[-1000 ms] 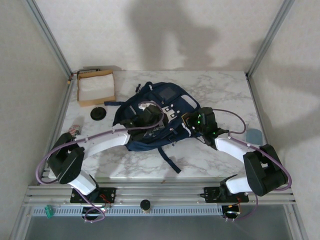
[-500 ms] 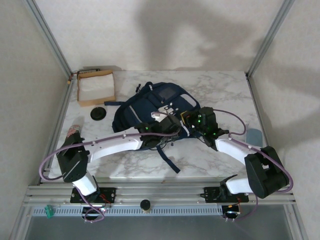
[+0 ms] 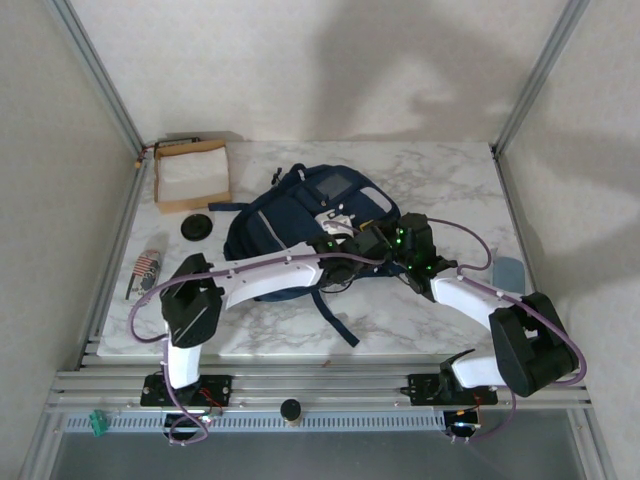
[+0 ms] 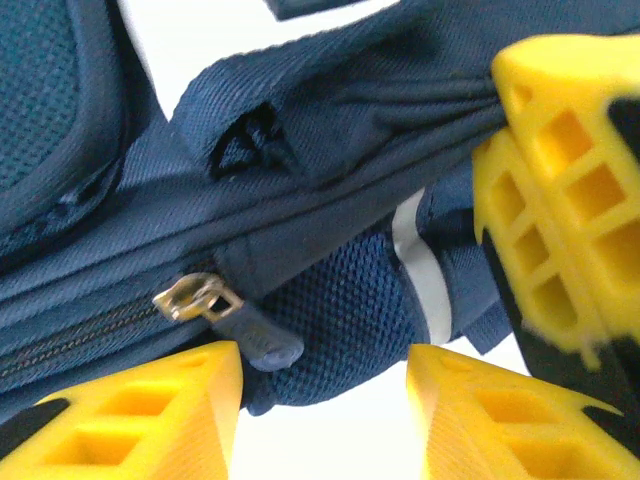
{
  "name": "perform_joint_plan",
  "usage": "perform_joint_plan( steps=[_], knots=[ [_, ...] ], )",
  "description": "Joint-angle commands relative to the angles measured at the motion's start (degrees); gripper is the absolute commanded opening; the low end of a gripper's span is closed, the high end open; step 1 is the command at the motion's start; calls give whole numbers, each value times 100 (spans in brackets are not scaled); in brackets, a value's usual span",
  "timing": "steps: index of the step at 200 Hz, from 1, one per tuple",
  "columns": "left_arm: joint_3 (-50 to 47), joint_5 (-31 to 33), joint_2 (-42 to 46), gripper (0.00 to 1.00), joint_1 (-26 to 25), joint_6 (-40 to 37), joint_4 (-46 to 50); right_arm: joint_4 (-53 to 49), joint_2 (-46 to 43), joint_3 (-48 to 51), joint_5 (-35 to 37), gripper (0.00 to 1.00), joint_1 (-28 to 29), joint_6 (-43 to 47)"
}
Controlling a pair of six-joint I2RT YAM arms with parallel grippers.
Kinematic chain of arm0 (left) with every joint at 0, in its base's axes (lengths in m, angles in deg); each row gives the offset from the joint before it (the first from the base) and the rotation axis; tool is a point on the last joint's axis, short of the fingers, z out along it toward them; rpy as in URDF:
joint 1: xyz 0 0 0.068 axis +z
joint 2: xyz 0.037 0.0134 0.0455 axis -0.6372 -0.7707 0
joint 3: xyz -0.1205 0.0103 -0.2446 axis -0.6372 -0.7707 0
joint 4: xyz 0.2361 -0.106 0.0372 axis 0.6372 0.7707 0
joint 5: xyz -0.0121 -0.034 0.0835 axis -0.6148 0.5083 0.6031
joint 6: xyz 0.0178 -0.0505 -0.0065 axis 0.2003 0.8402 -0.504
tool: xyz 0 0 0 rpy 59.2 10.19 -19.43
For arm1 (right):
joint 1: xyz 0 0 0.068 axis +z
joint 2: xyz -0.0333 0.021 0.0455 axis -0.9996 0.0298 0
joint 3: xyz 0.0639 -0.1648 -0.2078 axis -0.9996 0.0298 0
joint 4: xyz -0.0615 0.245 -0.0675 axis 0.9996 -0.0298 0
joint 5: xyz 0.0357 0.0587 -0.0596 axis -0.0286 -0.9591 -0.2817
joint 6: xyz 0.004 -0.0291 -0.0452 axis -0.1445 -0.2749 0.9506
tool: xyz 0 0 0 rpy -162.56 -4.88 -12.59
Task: Pack the student bag
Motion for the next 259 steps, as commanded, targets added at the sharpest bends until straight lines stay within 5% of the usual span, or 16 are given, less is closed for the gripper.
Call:
perform_joint_plan(
  steps=[1, 107, 259],
  knots=[
    [310, 761, -220, 45, -40, 782, 1115, 818, -258, -68, -324, 0, 72, -184],
    [-180, 1020, -113, 40, 140, 1949, 1109, 958, -241, -36, -373, 0, 61, -221],
    [-407, 1130, 421, 2, 211, 1529, 508, 910, -314, -89, -443, 0, -163, 29]
  ],
)
